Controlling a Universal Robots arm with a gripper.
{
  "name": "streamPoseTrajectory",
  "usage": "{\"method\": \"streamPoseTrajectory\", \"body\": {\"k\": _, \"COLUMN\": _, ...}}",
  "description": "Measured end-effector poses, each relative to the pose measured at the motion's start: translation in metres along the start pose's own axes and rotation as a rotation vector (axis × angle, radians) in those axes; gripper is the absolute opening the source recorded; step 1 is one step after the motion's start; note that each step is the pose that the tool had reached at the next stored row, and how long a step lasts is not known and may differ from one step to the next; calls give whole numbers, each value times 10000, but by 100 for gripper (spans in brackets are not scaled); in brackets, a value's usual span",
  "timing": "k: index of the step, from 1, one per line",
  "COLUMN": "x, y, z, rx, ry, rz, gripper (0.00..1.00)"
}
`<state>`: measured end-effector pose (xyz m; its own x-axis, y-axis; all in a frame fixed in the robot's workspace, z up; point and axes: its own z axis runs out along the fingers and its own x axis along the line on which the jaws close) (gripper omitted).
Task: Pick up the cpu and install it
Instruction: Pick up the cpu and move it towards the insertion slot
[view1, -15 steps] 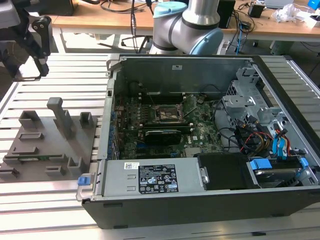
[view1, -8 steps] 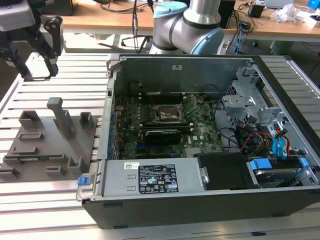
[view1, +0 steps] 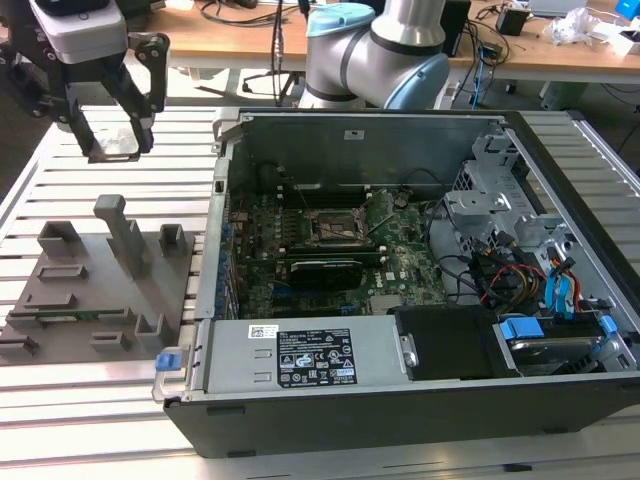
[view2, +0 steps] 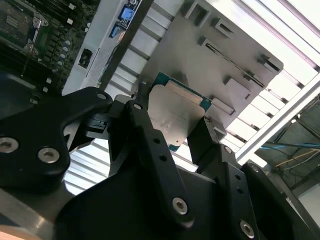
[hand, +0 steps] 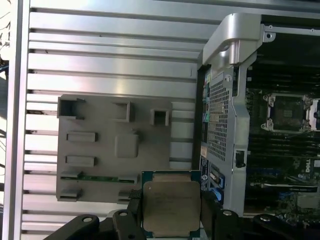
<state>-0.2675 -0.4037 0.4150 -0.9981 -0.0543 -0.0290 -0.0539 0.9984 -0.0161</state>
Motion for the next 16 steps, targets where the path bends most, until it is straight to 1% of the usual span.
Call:
{"method": "streamPoseTrajectory", "body": {"k": 2, "x": -49, "y": -3, "z": 2, "rx": 1, "ry": -1, "rz": -1, "gripper": 55}}
{"method": "streamPoseTrajectory", "body": {"k": 5, "x": -164, "y": -9, "z": 5, "rx": 3, "ry": -1, "rz": -1, "gripper": 55}}
{"method": "streamPoseTrajectory", "body": {"k": 8, "x": -223, "y": -12, "z": 6, "rx": 7, "ry": 1, "rz": 0, "gripper": 55}}
{"method": "streamPoseTrajectory", "body": {"k": 10, "x": -312, "y": -17, "z": 10, "rx": 9, "ry": -1, "rz": 0, "gripper": 55}}
{"method": "streamPoseTrajectory", "body": {"k": 12, "x": -376, "y": -20, "z": 12, "rx": 11, "ry": 0, "rz": -1, "gripper": 55}}
{"method": "streamPoseTrajectory", "body": {"k": 16, "x": -457, "y": -25, "z": 14, "rx": 17, "ry": 1, "rz": -1, "gripper": 55}}
